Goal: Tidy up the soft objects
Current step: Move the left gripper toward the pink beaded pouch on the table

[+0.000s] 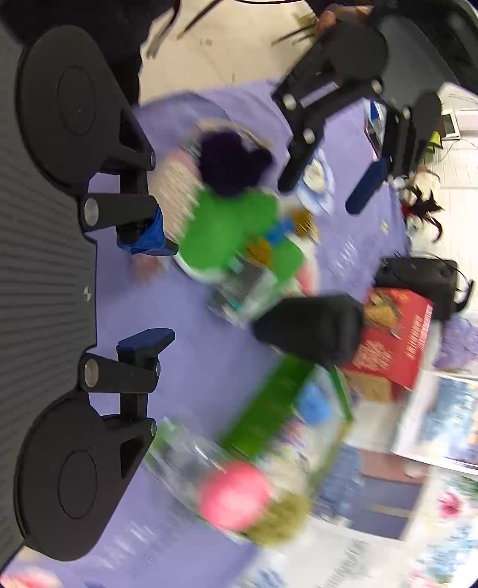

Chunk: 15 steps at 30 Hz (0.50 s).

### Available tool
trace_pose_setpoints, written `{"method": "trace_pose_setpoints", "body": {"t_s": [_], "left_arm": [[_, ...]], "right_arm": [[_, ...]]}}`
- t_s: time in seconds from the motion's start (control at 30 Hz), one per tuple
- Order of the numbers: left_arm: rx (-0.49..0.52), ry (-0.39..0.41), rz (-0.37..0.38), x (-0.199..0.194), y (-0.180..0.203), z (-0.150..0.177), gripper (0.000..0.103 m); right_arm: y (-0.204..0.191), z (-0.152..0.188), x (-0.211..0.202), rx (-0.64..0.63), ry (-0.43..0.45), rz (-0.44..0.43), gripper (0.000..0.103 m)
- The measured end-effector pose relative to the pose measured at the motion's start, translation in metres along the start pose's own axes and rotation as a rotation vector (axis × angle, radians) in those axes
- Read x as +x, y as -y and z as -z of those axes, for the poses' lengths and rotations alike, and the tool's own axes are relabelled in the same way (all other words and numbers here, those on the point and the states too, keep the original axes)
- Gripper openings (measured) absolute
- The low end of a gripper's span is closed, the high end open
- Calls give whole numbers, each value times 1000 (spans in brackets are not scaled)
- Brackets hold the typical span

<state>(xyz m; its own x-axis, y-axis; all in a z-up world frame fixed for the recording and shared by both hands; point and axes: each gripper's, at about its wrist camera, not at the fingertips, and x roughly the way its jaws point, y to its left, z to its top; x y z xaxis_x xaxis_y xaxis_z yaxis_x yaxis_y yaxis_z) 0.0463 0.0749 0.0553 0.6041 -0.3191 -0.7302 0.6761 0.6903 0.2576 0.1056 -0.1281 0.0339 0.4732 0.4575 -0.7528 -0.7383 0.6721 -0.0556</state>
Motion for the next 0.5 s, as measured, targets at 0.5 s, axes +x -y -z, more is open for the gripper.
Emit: {"method": "trace_pose_setpoints", "body": {"t_s": [0.5], "left_arm": [[-124, -54, -54, 0, 27, 44, 70]], "right_arm": [[-47, 27, 5, 103, 78, -52, 30]]}}
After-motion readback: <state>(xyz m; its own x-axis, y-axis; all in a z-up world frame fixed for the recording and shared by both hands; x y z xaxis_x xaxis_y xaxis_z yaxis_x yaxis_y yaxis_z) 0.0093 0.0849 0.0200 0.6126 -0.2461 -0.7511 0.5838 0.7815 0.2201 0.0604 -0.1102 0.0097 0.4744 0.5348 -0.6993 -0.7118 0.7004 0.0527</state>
